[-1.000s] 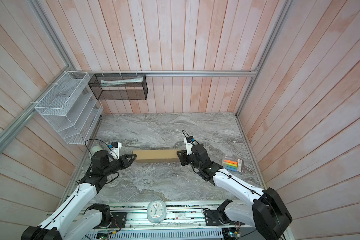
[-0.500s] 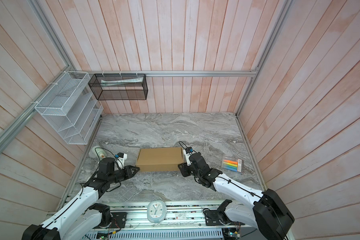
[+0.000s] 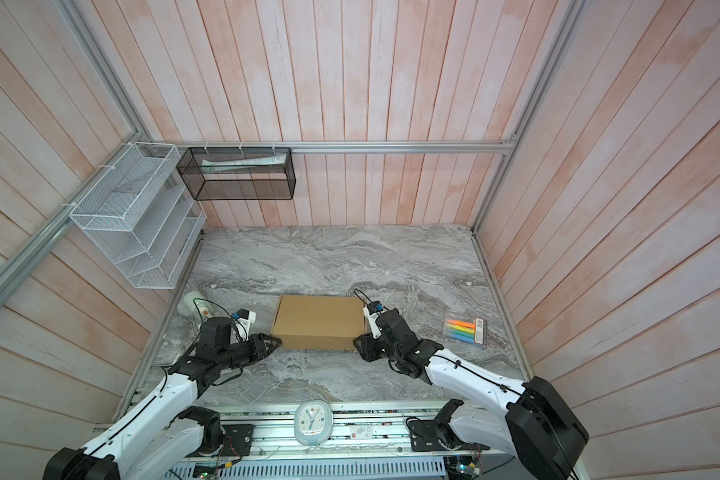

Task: Fold the paper box
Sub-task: 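Lower the brown box flat onto the table with both grippers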

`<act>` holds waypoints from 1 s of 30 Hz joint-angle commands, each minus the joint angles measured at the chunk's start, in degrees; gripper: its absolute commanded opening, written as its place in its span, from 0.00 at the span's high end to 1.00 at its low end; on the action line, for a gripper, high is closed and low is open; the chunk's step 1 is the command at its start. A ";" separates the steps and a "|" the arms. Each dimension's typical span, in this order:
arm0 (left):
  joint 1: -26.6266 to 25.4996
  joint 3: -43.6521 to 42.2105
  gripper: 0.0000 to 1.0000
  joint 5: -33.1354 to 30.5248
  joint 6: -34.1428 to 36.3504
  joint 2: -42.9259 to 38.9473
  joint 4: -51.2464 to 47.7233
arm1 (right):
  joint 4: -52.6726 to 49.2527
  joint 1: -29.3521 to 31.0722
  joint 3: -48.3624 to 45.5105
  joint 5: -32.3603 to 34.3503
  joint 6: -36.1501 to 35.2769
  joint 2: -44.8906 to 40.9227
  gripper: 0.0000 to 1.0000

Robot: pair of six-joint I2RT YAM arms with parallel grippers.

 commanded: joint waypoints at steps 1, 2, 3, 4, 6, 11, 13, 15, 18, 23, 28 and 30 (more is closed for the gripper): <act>-0.83 0.11 0.55 4.09 -0.27 -0.59 1.87 | 0.34 0.92 2.02 -2.40 -0.26 -1.31 0.45; -0.87 0.00 0.54 4.17 -0.43 -0.96 1.83 | 0.19 0.76 2.17 -2.40 -0.39 -1.40 0.43; -0.87 -0.06 0.53 4.25 -0.53 -1.22 1.71 | 0.16 0.58 2.29 -2.28 -0.52 -1.50 0.42; -0.87 -0.11 0.52 4.26 -0.67 -1.56 1.53 | 0.06 0.35 2.41 -2.31 -0.61 -1.60 0.41; -0.87 -0.10 0.50 3.85 -0.74 -2.13 0.86 | 0.07 -0.15 2.73 -2.31 -0.79 -1.69 0.39; -0.87 -0.10 0.46 -0.22 -0.79 -3.56 -1.85 | -0.37 -1.34 3.51 -2.49 -1.41 -1.29 0.38; -0.87 -0.04 0.45 -1.89 -1.15 -3.74 -2.47 | -0.44 -1.67 3.71 -2.62 -1.50 -1.25 0.37; -0.87 -0.01 0.44 -2.63 -1.55 -3.37 -2.73 | -0.51 -2.02 3.72 -2.67 -1.58 -1.33 0.37; -0.87 -0.10 0.44 -3.11 -2.10 -2.78 -2.99 | -0.57 -2.57 3.76 -2.67 -1.66 -1.58 0.36; -0.87 0.05 0.42 -3.03 -2.49 -2.48 -4.52 | -0.55 -3.77 3.73 -2.84 -1.85 -2.07 0.35; -0.86 -0.06 0.42 -4.11 -3.86 -4.02 -4.32 | 0.37 -5.24 3.58 -2.85 -2.29 -2.52 0.35; -0.87 0.39 0.42 -5.14 -4.22 -4.99 -3.48 | 1.19 -5.95 3.38 -2.26 -2.13 -2.70 0.35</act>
